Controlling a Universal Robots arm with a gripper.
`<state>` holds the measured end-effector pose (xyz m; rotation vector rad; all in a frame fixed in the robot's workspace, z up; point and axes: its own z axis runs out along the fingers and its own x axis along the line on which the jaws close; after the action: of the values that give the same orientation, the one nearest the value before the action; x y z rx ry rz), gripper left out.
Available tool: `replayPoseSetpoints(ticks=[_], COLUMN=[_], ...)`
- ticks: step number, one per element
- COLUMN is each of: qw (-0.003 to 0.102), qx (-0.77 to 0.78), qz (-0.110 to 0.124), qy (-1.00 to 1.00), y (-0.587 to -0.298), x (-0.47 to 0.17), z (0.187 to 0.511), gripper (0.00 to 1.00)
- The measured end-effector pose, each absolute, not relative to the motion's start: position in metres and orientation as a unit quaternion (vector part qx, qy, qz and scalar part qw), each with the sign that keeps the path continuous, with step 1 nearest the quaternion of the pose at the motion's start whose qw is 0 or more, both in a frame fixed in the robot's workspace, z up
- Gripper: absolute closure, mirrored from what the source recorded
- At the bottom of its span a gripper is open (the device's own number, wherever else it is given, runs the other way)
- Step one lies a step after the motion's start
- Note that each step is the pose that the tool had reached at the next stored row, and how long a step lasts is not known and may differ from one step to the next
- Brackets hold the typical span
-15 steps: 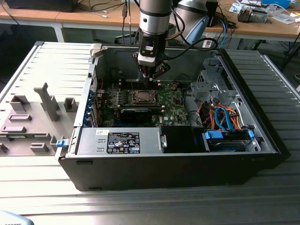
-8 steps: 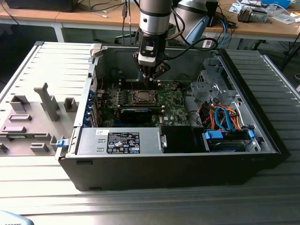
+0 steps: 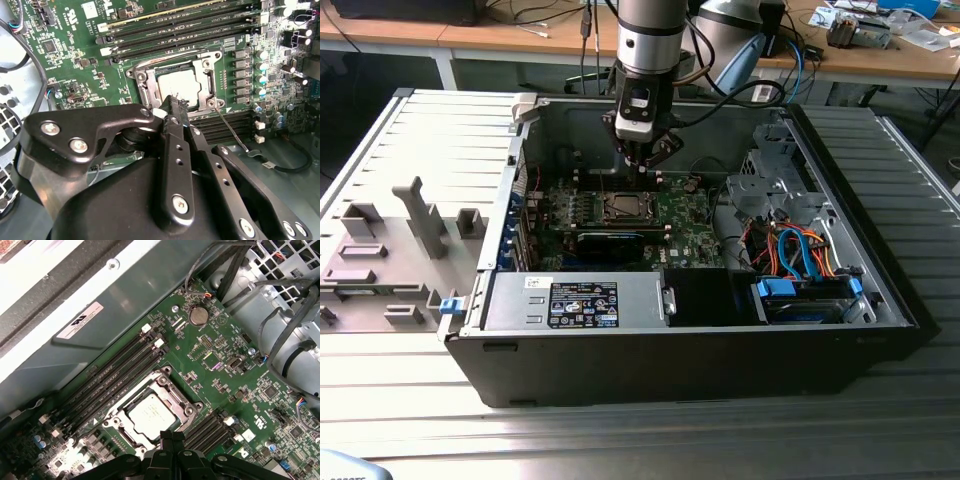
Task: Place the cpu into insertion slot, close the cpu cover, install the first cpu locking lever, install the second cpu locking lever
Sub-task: 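Install the first cpu locking lever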
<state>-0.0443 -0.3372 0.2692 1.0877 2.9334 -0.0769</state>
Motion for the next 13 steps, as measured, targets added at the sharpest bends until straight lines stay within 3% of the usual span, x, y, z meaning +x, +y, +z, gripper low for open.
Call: replayPoseSetpoints(ticks=[13], qw=[0.006], qx=[0.341], qz=[-0.025], qy=[0.94], y=[-0.3372], x=[-0.0443], z=[0.2693], gripper=[0.89])
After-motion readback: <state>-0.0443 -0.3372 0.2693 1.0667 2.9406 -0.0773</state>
